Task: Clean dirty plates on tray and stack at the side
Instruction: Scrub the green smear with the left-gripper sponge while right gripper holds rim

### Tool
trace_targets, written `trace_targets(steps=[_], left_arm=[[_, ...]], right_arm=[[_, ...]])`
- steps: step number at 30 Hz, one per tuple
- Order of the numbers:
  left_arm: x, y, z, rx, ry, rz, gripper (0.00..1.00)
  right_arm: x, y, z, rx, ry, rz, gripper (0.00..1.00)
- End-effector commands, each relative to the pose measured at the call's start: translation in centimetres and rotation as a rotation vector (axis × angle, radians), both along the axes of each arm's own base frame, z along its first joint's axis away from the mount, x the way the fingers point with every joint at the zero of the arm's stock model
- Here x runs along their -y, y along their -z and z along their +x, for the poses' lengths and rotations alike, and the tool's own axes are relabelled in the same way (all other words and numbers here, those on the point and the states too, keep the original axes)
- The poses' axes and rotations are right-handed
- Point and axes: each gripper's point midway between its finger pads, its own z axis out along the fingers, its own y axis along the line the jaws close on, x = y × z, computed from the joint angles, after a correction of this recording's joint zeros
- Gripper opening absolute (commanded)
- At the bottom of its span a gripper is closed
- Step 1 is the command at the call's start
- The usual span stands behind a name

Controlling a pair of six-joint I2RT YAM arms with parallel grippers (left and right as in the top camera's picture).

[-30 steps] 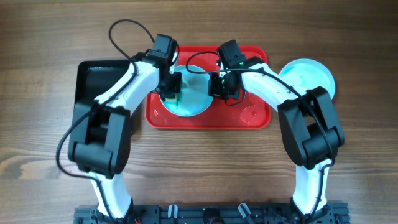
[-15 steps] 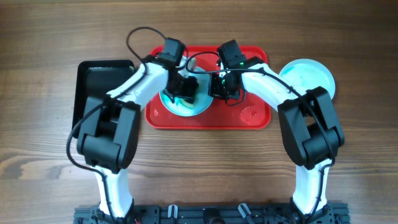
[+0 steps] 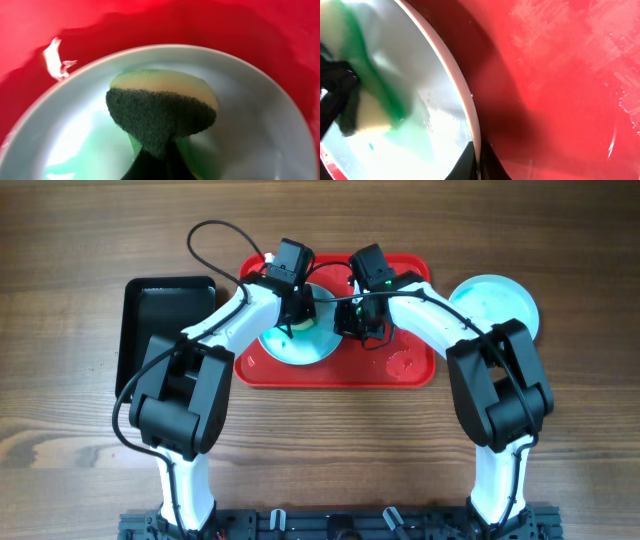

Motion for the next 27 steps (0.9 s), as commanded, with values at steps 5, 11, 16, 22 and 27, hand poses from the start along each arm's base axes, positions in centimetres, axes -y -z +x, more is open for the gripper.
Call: trace_targets(steps=[5,11,16,22,27], left_arm=[[-4.9,3.2,-5.0,-0.205,-0.21,0.177,0.04],[-0.8,3.5,-7.3,-0.302,0.399,0.058,0.04],[0.8,3.1,-10.6,-0.368,0.743,-0.04,0.04],[2.7,2.1,-13.0,-0.389,0.933,-0.185,0.04],[3.8,1.8,-13.4,-0.368,0.978,-0.236,0.04]], right_arm=[[-0.4,1.1,-1.3,-0.031,-0.041,-0.007,0.04],[-0.4,1.1,-1.3,-0.029,-0.048,-0.007,0.04],[-0.4,1.1,-1.3,-0.028,-0.048,-0.007,0.04],[-0.4,1.1,-1.2,-0.026,-0.048,-0.006,0.04],[-0.4,1.0,-1.2,-0.025,-0.048,-0.005,0.04]])
